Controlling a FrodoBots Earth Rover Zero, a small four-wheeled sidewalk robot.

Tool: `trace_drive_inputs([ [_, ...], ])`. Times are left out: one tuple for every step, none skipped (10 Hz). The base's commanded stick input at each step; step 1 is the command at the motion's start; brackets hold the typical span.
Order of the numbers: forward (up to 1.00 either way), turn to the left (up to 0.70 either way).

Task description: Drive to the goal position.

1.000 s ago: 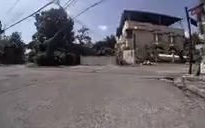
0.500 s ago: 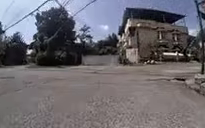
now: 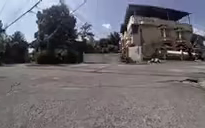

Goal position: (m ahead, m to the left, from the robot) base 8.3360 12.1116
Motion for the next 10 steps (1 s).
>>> trace_drive_inputs([
  [1.00, 0.40],
  [1.00, 0.40],
  [1.00, 0.40],
  [1.00, 0.40],
  [1.00, 0.40],
  [1.00, 0.40],
  [1.00, 0.36],
  [1.00, 0.00],
  [1.00, 0.00],
  [1.00, 0.00],
])
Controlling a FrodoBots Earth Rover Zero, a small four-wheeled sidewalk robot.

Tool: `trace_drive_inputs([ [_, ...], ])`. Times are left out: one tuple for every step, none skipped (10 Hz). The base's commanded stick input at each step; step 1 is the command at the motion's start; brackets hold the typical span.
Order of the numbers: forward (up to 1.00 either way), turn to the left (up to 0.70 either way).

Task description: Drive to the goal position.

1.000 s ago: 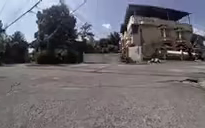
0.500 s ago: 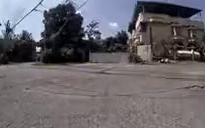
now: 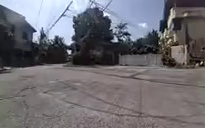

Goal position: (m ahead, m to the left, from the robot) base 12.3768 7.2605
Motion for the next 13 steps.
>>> trace_drive_inputs([
  [1.00, 0.00],
  [1.00, 0.00],
  [1.00, 0.00],
  [1.00, 0.00],
  [1.00, 0.00],
  [1.00, 0.00],
  [1.00, 0.00],
  [1.00, 0.00],
  [1.00, 0.00],
  [1.00, 0.29],
  [1.00, 0.40],
  [1.00, 0.40],
  [1.00, 0.40],
])
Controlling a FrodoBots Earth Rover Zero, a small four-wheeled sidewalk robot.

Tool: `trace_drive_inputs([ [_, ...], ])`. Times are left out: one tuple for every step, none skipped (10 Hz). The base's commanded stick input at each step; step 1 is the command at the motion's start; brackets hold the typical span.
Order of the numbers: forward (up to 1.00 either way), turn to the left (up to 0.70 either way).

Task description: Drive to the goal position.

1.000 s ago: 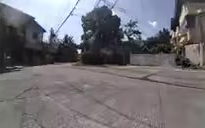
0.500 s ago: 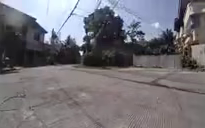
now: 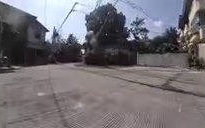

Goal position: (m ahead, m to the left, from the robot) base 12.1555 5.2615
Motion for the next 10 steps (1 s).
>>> trace_drive_inputs([
  [1.00, 0.40],
  [1.00, 0.00],
  [1.00, 0.00],
  [1.00, 0.00],
  [1.00, 0.00],
  [1.00, 0.00],
  [1.00, 0.00],
  [1.00, 0.00],
  [1.00, 0.00],
  [1.00, 0.00],
])
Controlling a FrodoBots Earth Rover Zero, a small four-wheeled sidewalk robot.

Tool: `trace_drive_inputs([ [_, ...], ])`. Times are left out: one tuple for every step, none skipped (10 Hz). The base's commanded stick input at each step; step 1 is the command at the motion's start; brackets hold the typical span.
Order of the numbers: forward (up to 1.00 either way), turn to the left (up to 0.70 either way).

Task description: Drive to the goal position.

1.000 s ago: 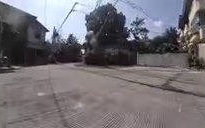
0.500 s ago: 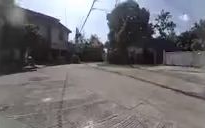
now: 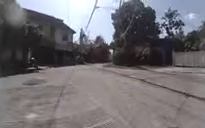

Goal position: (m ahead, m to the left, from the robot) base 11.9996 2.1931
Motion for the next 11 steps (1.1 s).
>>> trace_drive_inputs([
  [1.00, 0.00],
  [1.00, 0.00],
  [1.00, 0.00],
  [1.00, 0.00],
  [1.00, 0.00],
  [1.00, 0.00],
  [1.00, 0.00],
  [1.00, 0.00],
  [1.00, 0.00],
  [1.00, 0.00],
  [1.00, 0.00],
])
